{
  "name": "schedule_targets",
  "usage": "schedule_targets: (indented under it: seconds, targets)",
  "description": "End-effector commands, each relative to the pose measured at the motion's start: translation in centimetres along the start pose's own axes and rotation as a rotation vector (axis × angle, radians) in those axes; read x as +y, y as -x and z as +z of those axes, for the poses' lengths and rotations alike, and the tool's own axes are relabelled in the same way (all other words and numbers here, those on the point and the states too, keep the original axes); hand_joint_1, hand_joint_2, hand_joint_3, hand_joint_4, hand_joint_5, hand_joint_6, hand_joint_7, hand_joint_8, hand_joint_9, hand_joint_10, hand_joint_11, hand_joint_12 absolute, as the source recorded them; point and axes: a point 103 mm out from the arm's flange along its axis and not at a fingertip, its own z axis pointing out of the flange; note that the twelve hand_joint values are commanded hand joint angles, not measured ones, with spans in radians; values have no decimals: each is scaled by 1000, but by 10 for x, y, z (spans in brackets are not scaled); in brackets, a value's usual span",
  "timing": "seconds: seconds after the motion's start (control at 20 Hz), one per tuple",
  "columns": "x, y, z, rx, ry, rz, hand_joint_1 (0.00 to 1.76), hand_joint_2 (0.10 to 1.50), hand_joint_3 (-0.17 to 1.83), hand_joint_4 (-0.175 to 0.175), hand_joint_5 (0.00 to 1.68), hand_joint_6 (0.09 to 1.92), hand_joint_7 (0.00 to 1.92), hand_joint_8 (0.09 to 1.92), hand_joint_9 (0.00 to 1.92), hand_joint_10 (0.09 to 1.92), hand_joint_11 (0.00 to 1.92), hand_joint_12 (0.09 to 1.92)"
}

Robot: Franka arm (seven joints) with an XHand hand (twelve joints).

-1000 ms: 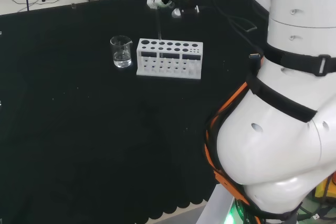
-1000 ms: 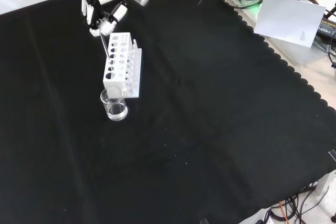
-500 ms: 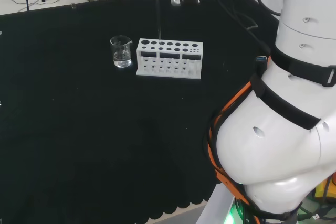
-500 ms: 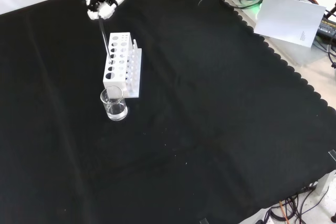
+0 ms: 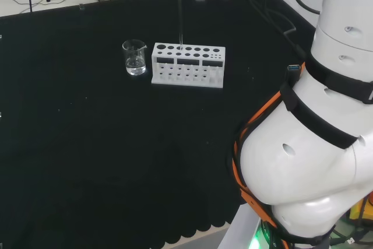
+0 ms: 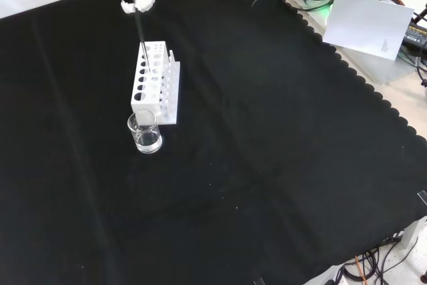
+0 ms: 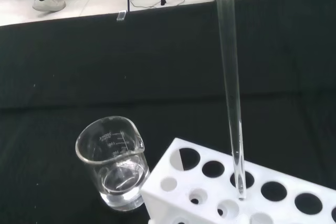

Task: Take the glass rod from the white test tube rack.

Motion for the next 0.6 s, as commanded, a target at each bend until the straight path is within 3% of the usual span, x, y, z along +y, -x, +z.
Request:
schedule_targets:
  seconds: [0.05,0.25,0.6]
  targets:
    - [-6,-6,-12,10,43,-1,1297,1118,-145,-175,1207,303,1125,1101,1735,757,1205,812]
    - [-5,-16,-20,17,75,-26,1297,1115,-138,-175,1209,299,1124,1101,1739,756,1207,811]
    - [-1,-22,-23,19,74,-54,1297,1111,-129,-175,1212,292,1124,1101,1745,753,1211,810]
